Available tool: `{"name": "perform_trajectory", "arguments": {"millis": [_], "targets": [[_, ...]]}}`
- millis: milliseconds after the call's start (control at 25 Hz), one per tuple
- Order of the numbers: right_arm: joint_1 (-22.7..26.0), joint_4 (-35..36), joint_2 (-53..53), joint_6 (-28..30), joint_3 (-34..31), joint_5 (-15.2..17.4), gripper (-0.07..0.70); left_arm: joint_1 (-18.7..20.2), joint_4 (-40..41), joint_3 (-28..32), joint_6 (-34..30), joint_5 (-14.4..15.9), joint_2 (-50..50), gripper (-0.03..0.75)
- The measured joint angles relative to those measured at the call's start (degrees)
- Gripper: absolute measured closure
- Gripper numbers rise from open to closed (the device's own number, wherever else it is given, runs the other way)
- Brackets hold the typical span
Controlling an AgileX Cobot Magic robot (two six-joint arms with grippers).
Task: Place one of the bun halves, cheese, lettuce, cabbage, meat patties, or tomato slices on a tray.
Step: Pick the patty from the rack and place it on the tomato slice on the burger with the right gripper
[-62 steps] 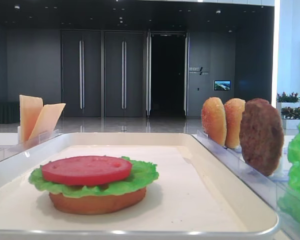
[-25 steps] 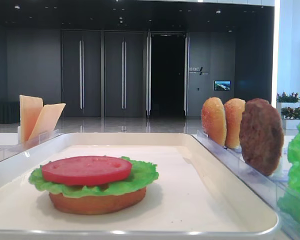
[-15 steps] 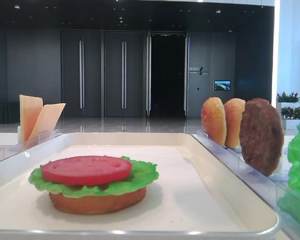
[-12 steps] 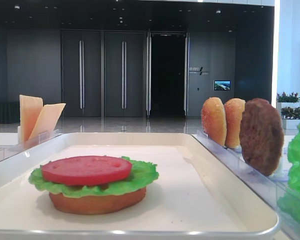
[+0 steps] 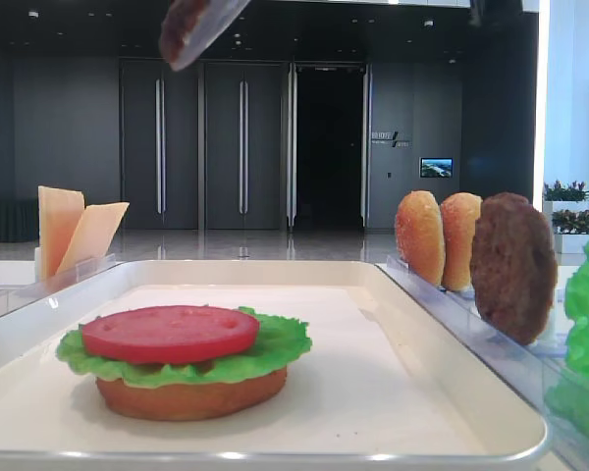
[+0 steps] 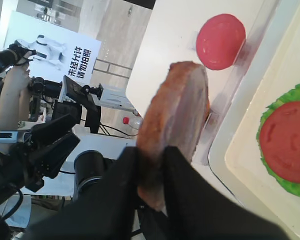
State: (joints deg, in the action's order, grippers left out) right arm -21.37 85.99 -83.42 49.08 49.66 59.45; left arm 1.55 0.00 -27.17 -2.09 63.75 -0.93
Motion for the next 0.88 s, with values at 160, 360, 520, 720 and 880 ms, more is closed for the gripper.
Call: {"name": "perform_trajectory", "arguments": {"millis": [160,360,520,720,880], "targets": [[0.0,2.8,-2.7,3.9,-1.0,-0.5,0.486,0.0,0.0,0.0,0.0,0.0,0.0,0.181],[0.0,5.2,-4.7,9.6,-2.3,-0.8,0.486,0.0,0.0,0.0,0.0,0.0,0.0,0.181],[0.0,6.5,-5.3,13.4,-3.0,-1.8,0.486,0.0,0.0,0.0,0.0,0.0,0.0,0.181],[-0.4,7.0,-7.2,15.4,-3.0,-2.1,0.486,0.0,0.0,0.0,0.0,0.0,0.0,0.181],[-2.7,7.7,-8.4,17.7,-3.4,-3.7,0.486,0.0,0.0,0.0,0.0,0.0,0.0,0.181]]}}
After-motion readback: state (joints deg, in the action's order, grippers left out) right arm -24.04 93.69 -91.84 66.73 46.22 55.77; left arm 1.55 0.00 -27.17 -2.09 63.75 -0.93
